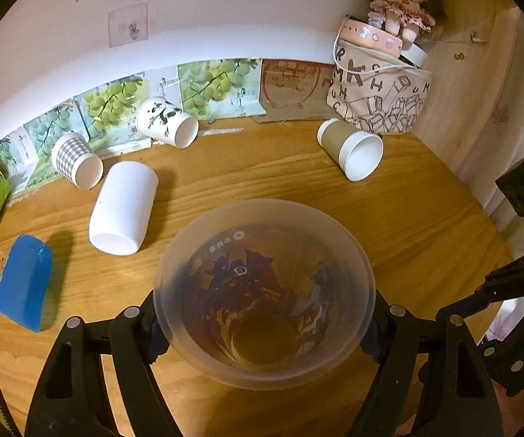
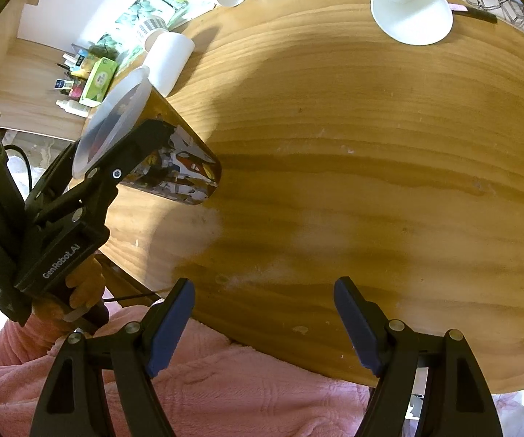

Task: Flip cup upright
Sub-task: 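Rotate the printed cup rim-up with the left gripper and lower it toward the desk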

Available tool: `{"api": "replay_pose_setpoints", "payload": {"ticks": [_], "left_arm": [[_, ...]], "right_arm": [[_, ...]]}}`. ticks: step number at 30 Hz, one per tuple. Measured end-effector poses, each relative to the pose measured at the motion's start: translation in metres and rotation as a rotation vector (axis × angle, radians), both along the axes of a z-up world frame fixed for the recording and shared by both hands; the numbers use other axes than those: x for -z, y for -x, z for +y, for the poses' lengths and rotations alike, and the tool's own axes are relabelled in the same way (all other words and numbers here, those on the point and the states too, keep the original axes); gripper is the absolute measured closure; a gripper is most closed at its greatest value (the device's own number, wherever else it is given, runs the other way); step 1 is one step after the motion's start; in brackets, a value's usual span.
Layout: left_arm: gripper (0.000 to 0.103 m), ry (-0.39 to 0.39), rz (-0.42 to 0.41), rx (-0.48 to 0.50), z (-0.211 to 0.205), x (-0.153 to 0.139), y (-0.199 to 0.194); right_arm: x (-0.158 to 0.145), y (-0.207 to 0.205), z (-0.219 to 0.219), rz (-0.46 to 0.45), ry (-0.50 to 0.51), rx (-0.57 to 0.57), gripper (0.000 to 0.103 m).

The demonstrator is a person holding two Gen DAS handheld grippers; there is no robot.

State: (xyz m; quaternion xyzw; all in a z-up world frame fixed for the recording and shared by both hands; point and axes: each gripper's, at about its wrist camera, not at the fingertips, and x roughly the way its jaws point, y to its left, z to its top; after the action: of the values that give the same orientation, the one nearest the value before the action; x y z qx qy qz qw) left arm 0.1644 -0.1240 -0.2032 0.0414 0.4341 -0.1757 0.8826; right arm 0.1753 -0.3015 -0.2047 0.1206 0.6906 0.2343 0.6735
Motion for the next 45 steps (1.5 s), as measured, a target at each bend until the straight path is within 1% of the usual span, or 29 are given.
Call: {"api": "replay_pose_setpoints", "payload": {"ticks": [12,16,22,23,25,30,34,38,40,45], "left_arm": [[0.021,-0.02,0.048,0.04,0.003,0.006,0.015],[0.021,-0.016,0.054,0.056,0.006,0.006,0.021],[0.021,-0.018,0.065,0.089,0.011,0.007,0.028],[0.021,-0.019,0.066,0.094,0.012,0.007,0.029],[0.021,-0.02,0.067,0.106,0.014,0.007,0.032],[0.019,-0.003,0.079,0.136,0.023,0.004,0.037],[0.019,-0.025,0.1,0.152,0.034,0.005,0.044],[0.018,-0.026,0.119,0.161,0.053,0.005,0.056],[0.016,-0.035,0.132,0.155,0.067,0.006,0.065],[0.016,-0.053,0.159,0.123,0.102,0.011,0.08]], "right_arm": [[0.006,-0.003,0.016,0.029,0.004,-0.038,0.024],[0.009,-0.005,0.02,0.023,0.04,-0.053,0.024],[0.01,0.0,0.021,0.014,0.074,-0.02,0.024],[0.01,0.002,0.022,0.013,0.08,-0.014,0.021],[0.01,0.006,0.024,0.013,0.092,-0.002,0.021],[0.011,0.016,0.032,0.011,0.141,0.036,0.021],[0.01,0.026,0.039,0.019,0.163,0.061,0.02],[0.009,0.035,0.05,0.032,0.2,0.094,0.018],[0.009,0.039,0.056,0.037,0.205,0.109,0.018],[0.013,0.053,0.081,0.037,0.225,0.138,0.018]]}}
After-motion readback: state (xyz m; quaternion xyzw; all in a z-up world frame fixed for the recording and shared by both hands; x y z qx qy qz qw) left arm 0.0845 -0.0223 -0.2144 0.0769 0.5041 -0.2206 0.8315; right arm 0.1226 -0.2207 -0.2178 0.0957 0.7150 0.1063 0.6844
